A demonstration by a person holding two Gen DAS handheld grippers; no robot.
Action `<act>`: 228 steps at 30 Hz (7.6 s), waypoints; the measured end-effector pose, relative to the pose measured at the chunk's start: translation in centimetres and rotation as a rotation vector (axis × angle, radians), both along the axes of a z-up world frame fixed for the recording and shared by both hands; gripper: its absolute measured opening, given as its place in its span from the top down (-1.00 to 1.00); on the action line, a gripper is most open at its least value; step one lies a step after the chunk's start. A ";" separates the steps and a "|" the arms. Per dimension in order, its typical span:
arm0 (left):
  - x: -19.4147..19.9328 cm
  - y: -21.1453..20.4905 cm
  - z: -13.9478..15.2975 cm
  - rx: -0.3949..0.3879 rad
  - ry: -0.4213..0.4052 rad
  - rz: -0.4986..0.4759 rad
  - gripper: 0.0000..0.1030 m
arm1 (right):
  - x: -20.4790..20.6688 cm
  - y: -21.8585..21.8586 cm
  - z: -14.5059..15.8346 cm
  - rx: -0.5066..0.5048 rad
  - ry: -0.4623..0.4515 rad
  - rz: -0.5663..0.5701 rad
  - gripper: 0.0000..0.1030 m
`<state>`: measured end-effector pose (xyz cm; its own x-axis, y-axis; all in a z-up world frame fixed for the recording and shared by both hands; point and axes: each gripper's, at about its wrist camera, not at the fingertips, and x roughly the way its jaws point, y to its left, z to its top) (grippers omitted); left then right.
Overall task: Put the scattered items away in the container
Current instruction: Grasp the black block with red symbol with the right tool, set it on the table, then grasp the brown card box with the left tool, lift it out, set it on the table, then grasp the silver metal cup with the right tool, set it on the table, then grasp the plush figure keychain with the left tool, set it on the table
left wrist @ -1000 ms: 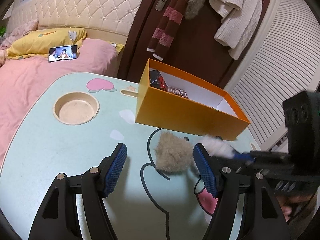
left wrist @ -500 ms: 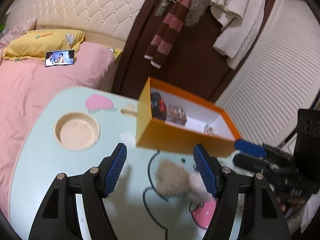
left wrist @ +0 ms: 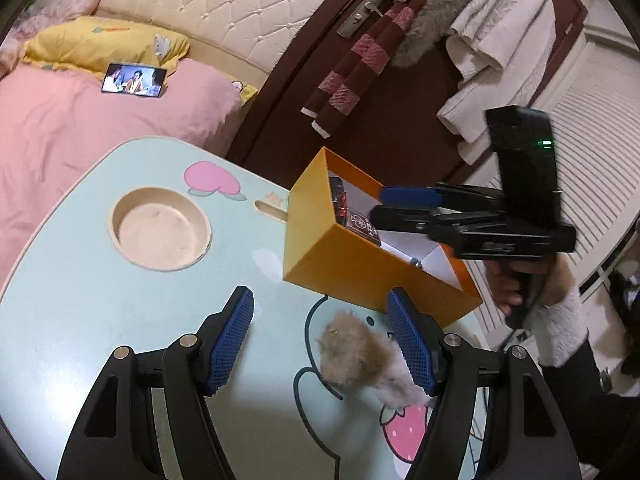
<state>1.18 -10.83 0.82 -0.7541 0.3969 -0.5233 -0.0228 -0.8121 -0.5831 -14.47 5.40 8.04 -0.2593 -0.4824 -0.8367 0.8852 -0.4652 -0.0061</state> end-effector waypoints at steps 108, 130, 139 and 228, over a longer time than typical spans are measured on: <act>-1.2 5.8 5.5 -0.390 -0.154 -0.140 -0.13 | 18.2 12.8 -4.2 -0.542 -0.229 -0.491 0.04; 1.8 6.4 -0.4 -0.364 -0.133 -0.184 -0.14 | 5.1 5.7 -1.2 -0.220 -0.236 -0.545 0.05; 2.6 6.5 -0.8 -0.270 -0.088 -0.172 -0.32 | -1.6 0.4 -3.7 -0.064 -0.303 -0.546 -0.09; -17.7 16.9 1.9 -0.388 -0.518 -0.422 0.28 | 17.6 15.2 -4.7 -0.510 -0.204 -0.610 0.04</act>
